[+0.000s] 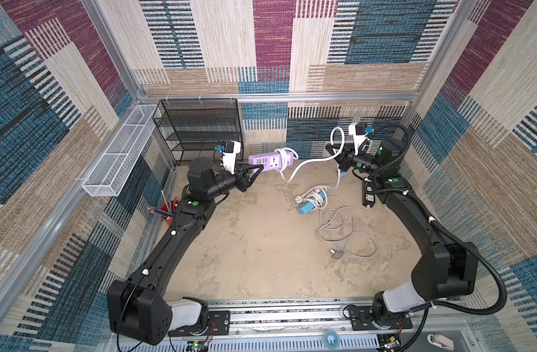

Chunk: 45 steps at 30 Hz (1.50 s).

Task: Unwrap the cord wrapped around the power strip
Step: Unwrap the power cord from the power strip.

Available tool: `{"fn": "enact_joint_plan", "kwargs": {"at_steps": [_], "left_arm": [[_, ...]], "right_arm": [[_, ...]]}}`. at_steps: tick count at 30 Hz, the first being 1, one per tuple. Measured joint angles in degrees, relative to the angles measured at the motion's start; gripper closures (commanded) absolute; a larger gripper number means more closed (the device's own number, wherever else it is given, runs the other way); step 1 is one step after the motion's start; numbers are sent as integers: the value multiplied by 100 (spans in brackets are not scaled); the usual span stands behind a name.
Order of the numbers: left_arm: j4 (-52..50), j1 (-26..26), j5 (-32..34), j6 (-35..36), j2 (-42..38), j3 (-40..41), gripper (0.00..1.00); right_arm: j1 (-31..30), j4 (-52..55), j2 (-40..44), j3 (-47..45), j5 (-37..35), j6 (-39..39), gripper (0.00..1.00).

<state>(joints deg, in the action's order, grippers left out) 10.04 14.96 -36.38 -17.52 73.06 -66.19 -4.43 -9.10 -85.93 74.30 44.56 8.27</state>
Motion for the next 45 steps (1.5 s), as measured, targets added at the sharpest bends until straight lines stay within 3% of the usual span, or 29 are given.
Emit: {"fn": "enact_joint_plan", "kwargs": {"at_steps": [10,17,28,45], "left_arm": [[28,-114,1447,699,-1128,570,100],[125,-140,2267,988,-1530,861,100],[146,-138,2551,1080,-1617,949,100],[133,-146,2555,1128,-1681,966,100]], "right_arm": [[0,953,304,-1362,-1558,-208,100],[0,1108,332,-2197,-2253,175,100],[-7,957,9,-3180,-2396,789,100],[-7,420,-533,-3460,-2197,1056,100]]}}
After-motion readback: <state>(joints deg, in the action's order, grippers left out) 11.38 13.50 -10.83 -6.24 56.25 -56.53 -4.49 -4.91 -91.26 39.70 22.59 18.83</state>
